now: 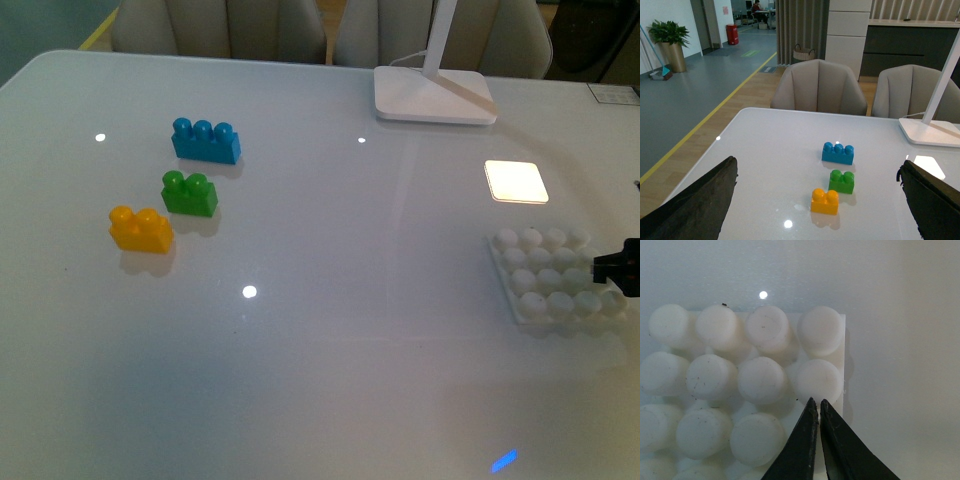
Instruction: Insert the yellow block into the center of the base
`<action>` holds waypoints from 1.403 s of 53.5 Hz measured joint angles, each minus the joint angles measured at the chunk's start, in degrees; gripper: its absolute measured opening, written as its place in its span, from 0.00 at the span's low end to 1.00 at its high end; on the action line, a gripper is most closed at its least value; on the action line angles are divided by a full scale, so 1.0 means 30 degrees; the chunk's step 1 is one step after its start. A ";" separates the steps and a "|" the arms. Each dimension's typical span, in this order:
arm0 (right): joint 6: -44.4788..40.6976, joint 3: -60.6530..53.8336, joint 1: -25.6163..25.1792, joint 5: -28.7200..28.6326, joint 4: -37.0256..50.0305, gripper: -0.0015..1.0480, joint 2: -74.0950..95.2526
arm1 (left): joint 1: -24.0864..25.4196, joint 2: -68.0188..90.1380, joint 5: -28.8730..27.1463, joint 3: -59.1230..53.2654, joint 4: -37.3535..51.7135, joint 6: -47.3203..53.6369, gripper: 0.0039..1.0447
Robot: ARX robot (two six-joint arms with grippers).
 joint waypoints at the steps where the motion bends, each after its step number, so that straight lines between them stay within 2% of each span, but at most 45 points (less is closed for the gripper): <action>1: 0.0066 -0.0015 0.0219 0.0153 0.0000 0.07 -0.0022 | 0.0000 0.0000 0.0000 0.0000 0.0000 0.0000 0.93; 12: 0.1457 0.0211 0.2390 0.1960 -0.0597 0.20 -0.0226 | 0.0000 0.0000 0.0000 0.0000 0.0000 0.0000 0.93; 35: 0.5180 0.1180 0.5974 0.4342 -0.1406 0.22 0.0007 | 0.0000 0.0000 0.0000 0.0000 0.0000 0.0000 0.93; 53: 0.9173 0.3075 0.8524 0.6805 -0.3016 0.24 0.0729 | 0.0000 0.0000 0.0000 0.0000 0.0000 0.0000 0.93; 75: 1.2138 0.5727 1.0877 0.7606 -0.5340 0.27 0.1770 | 0.0000 0.0000 0.0000 0.0000 0.0000 0.0000 0.93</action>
